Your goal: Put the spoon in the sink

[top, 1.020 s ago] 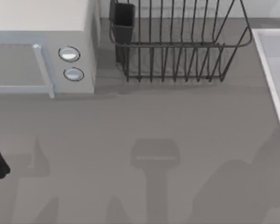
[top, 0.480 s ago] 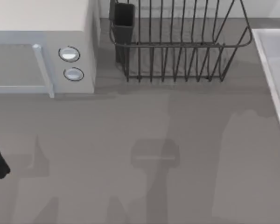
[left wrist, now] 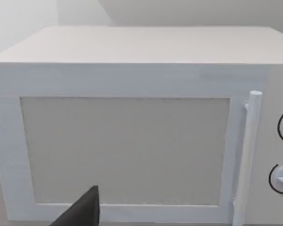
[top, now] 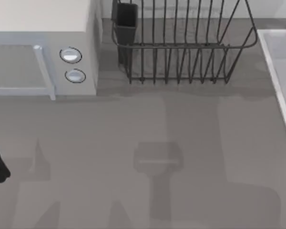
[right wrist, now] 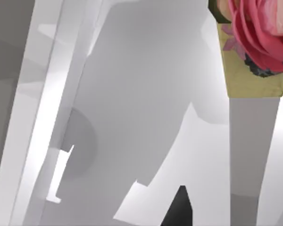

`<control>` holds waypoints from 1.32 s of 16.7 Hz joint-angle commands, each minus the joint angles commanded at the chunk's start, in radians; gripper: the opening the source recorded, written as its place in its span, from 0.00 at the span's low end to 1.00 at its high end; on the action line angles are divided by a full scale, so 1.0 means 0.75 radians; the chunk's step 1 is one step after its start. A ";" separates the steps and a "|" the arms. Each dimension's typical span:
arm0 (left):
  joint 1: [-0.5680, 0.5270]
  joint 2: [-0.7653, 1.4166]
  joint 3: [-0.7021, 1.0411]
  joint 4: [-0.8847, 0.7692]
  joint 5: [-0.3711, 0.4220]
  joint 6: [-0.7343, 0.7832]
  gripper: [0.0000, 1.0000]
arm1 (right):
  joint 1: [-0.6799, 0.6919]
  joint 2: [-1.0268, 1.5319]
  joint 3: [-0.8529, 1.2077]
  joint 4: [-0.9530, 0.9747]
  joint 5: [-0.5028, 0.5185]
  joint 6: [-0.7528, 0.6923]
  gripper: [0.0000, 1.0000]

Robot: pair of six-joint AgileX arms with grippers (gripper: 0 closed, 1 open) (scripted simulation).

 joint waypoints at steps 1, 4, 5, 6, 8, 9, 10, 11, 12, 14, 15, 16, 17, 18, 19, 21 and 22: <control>0.000 0.000 0.000 0.000 0.000 0.000 1.00 | 0.004 0.007 0.010 -0.003 0.000 0.005 0.00; 0.000 0.000 0.000 0.000 0.000 0.000 1.00 | 0.004 0.007 0.010 -0.003 0.000 0.005 0.00; 0.000 0.000 0.000 0.000 0.000 0.000 1.00 | -0.003 0.007 0.007 -0.001 -0.001 0.005 0.00; 0.000 0.000 0.000 0.000 0.000 0.000 1.00 | -0.003 0.005 0.003 0.003 -0.001 0.006 0.00; 0.000 0.000 0.000 0.000 0.000 0.000 1.00 | -0.004 -0.016 -0.046 0.044 -0.001 0.007 0.00; 0.000 0.000 0.000 0.000 0.000 0.000 1.00 | -0.003 -0.033 -0.091 0.077 -0.001 0.008 0.00; 0.000 0.000 0.000 0.000 0.000 0.000 1.00 | -0.002 -0.052 -0.148 0.115 -0.001 0.007 0.00; 0.000 0.000 0.000 0.000 0.000 0.000 1.00 | 0.000 -0.072 -0.215 0.157 -0.002 0.007 0.00; 0.000 0.000 0.000 0.000 0.000 0.000 1.00 | 0.002 -0.092 -0.288 0.201 -0.002 0.007 0.00; 0.000 0.000 0.000 0.000 0.000 0.000 1.00 | 0.003 -0.129 -0.431 0.289 -0.003 0.006 0.00; 0.000 0.000 0.000 0.000 0.000 0.000 1.00 | 0.003 -0.145 -0.492 0.329 -0.004 0.006 0.00; 0.000 0.000 0.000 0.000 0.000 0.000 1.00 | 0.004 -0.159 -0.540 0.365 -0.004 0.006 0.00; 0.000 0.000 0.000 0.000 0.000 0.000 1.00 | 0.005 -0.171 -0.574 0.393 -0.003 0.006 0.00; 0.000 0.000 0.000 0.000 0.000 0.000 1.00 | 0.005 -0.180 -0.593 0.410 -0.003 0.005 0.00; 0.000 0.000 0.000 0.000 0.000 0.000 1.00 | 0.005 -0.182 -0.599 0.415 -0.002 0.005 0.00; 0.000 0.000 0.000 0.000 0.000 0.000 1.00 | 0.005 -0.182 -0.599 0.415 -0.002 0.005 0.00; 0.000 0.000 0.000 0.000 0.000 0.000 1.00 | 0.005 -0.182 -0.599 0.415 -0.002 0.005 0.00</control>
